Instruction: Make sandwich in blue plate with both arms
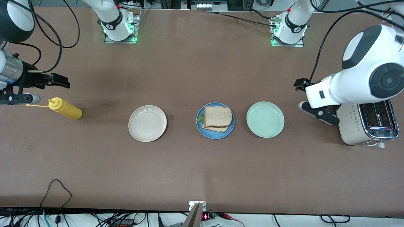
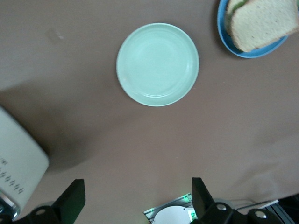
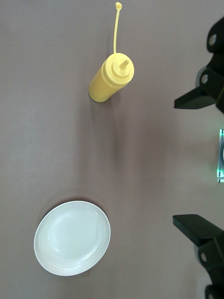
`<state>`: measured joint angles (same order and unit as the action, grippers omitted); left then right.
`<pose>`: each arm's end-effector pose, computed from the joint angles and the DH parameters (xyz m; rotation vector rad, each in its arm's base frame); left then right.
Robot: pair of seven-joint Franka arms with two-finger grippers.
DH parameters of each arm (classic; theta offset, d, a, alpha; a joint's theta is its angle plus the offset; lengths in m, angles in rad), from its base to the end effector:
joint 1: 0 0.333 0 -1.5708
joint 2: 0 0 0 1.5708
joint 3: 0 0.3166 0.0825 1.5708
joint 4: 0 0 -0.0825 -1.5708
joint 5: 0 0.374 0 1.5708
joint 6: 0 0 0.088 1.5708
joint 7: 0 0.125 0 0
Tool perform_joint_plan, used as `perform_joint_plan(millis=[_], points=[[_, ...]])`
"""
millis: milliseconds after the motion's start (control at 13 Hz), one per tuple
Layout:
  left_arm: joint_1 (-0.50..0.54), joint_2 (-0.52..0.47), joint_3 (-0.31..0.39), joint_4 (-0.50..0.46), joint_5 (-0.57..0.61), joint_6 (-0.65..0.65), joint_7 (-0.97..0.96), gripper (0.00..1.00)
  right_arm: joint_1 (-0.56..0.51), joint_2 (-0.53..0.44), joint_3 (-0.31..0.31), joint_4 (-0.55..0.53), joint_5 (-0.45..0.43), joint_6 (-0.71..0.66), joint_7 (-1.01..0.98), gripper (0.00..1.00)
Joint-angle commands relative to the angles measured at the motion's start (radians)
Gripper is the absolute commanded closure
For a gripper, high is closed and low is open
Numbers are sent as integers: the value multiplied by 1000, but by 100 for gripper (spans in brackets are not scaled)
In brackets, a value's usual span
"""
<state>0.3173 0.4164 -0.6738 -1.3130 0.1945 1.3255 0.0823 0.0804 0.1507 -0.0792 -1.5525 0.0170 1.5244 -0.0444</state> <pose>0.5979 -0.1172 0.5030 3.0122 -0.6421 -0.5016 0.5750 0.0057 0.5276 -3.1195 -0.0697 0.2787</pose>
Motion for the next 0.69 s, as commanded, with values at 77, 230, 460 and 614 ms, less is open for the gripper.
perform_joint_plan(millis=[77, 230, 460, 614], points=[[-171, -181, 346, -93, -189, 93, 1, 0, -2, -3, -1, 3, 15, 10, -17, 0], [-240, -278, 491, -205, -242, 200, 2, 0, -4, 3, -1, 3, 17, 10, -18, 0], [-323, -407, 626, -356, -251, 340, 10, 0, -4, 4, -1, 3, 17, 10, -20, 0], [-339, -445, 648, -406, -247, 339, 8, 0, -4, 4, -1, 3, 17, 10, -20, 0]])
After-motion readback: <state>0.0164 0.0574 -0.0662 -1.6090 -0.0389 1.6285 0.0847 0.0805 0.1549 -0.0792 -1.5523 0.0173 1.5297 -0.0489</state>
